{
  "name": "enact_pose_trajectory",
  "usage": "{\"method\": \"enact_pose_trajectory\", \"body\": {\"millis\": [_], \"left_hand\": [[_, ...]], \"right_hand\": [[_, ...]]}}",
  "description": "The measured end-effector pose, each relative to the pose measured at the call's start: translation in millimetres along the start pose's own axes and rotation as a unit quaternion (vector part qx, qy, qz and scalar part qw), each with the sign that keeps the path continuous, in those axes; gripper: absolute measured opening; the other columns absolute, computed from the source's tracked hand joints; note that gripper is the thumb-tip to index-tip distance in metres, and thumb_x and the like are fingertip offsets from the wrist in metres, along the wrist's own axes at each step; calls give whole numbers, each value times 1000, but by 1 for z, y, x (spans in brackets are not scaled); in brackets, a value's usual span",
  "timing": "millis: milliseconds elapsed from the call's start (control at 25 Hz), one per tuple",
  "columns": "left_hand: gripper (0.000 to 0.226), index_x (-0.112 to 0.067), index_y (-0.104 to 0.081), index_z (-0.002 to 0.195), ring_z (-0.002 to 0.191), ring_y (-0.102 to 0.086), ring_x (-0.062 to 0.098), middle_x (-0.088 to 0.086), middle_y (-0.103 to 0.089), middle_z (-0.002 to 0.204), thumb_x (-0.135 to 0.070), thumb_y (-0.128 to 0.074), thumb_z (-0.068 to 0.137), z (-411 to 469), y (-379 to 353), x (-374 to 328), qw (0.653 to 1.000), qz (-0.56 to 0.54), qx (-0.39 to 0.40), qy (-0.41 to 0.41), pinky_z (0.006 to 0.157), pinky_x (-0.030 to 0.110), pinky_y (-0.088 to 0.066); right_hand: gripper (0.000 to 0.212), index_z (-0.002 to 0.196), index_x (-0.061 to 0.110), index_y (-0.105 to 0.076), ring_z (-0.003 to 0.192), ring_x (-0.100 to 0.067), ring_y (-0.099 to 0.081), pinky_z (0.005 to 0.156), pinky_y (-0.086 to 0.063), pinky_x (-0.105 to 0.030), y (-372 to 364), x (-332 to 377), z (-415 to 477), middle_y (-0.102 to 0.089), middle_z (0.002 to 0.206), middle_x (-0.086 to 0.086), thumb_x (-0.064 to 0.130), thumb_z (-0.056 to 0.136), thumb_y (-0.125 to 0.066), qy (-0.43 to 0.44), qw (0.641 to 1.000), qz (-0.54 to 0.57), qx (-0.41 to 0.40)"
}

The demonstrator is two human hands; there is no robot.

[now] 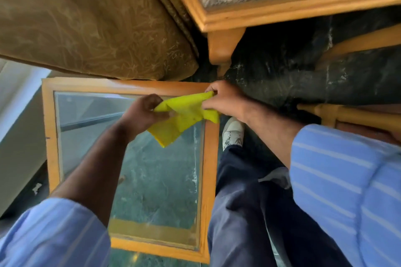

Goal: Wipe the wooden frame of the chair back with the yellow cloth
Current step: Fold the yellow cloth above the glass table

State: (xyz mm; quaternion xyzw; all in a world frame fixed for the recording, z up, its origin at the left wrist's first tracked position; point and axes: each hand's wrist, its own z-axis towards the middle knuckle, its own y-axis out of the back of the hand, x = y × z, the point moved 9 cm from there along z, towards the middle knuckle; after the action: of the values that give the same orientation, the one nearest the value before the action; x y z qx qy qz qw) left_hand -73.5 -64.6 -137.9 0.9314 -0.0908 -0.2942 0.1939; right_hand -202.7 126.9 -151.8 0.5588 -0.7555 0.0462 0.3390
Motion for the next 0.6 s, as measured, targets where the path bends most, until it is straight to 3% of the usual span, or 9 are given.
{"method": "enact_pose_trajectory", "body": {"millis": [120,240,360,440,600], "left_hand": [[31,-7,-67,97,76,-66,15,0,-73,84,-19,-87,76,-36,-29,-39,986,-139,85,-36,71,29,-51],[24,-9,-75,103,89,-72,20,12,-79,102,-21,-82,83,-66,-63,-101,974,-174,118,-85,79,33,-58],[21,-15,-78,100,85,-71,15,9,-79,99,-27,-74,82,-89,-111,-176,971,-160,130,-120,75,28,-58],[26,-14,-77,106,86,-73,17,12,-79,105,-27,-72,84,-100,-153,-231,962,-171,172,-123,73,27,-60],[33,-15,-76,118,91,-77,17,11,-80,114,-19,-66,88,-124,-245,-342,927,-188,301,-122,73,25,-63]], "right_hand": [[34,112,8,-72,90,-13,-70,77,-56,-27,48,-20,-55,-74,100,-5,10,80,-85,19,982,188,2],[24,101,12,-75,70,4,-68,66,-56,-15,116,-45,-115,-75,87,-1,8,80,-86,40,963,261,-47],[34,108,6,-77,85,-14,-72,83,-62,-38,198,-79,-173,-79,103,-20,7,76,-89,19,947,294,-130],[40,116,-2,-74,88,-21,-71,90,-61,-42,257,-104,-217,-78,106,-24,0,78,-85,21,927,331,-177],[44,128,-5,-67,88,-11,-70,84,-57,-15,361,-164,-318,-76,105,-13,-10,85,-75,64,886,358,-289]]}}
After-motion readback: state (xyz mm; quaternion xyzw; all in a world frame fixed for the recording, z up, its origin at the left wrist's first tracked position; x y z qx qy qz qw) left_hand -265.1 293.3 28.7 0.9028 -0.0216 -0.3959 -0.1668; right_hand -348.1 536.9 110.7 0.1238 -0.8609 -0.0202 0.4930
